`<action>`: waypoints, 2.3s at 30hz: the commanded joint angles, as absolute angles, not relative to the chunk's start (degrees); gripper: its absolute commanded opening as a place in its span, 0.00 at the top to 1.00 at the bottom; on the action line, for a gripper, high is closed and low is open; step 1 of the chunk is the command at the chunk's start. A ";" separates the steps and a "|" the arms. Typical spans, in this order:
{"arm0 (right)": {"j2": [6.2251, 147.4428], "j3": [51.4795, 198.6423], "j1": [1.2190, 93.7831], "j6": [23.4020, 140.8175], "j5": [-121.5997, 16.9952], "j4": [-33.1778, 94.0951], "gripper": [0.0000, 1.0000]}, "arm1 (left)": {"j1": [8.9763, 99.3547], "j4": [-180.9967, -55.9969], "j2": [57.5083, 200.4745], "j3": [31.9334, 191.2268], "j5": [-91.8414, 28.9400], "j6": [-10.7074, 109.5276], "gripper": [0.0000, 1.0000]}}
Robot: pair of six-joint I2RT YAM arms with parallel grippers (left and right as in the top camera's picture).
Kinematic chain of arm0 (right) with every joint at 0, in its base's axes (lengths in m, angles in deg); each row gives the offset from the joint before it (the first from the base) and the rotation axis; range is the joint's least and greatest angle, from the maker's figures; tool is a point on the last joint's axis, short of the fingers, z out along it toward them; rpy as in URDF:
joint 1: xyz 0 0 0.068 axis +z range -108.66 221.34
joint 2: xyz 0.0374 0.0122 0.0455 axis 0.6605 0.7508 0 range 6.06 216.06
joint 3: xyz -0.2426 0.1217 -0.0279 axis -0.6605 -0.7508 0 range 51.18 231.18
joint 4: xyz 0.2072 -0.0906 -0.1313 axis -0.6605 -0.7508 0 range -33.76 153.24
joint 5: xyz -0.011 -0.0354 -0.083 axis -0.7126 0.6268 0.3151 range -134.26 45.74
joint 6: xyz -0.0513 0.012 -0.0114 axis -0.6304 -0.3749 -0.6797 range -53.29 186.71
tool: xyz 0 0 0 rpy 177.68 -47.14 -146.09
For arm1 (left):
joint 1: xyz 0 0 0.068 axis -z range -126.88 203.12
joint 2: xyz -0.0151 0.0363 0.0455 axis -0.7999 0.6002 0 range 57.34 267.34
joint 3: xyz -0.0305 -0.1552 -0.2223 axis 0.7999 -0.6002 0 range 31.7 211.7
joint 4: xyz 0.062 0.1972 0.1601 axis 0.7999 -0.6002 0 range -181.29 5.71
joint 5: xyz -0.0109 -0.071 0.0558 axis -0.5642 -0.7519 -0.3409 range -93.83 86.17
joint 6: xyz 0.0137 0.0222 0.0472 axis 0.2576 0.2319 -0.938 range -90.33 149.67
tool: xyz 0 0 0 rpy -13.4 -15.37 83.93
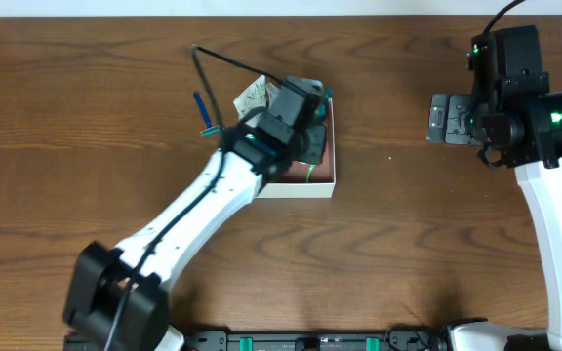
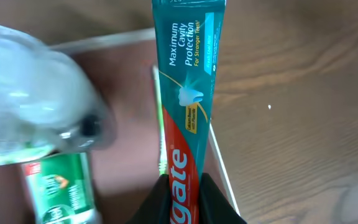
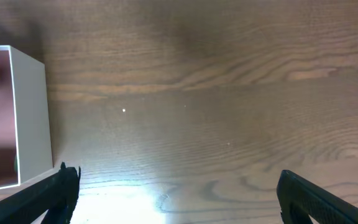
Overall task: Pack container
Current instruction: 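Lower the toothpaste into the box beside the toothbrush and release, then move the left gripper to the blue razor and grasp its handle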
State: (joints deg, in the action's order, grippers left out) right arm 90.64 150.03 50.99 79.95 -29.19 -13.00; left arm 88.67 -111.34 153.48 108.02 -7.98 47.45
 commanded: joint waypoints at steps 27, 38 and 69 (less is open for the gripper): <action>90.33 150.69 50.77 80.84 -28.38 -13.07 0.01 | 89.56 -108.61 150.23 112.02 -5.79 48.55 0.53; 90.33 150.69 50.77 80.84 -28.38 -13.07 0.01 | 85.54 -117.59 128.52 112.32 17.68 44.31 0.51; 90.33 150.69 50.77 80.82 -28.38 -13.07 0.01 | 63.90 -107.01 163.60 112.30 11.56 47.85 0.40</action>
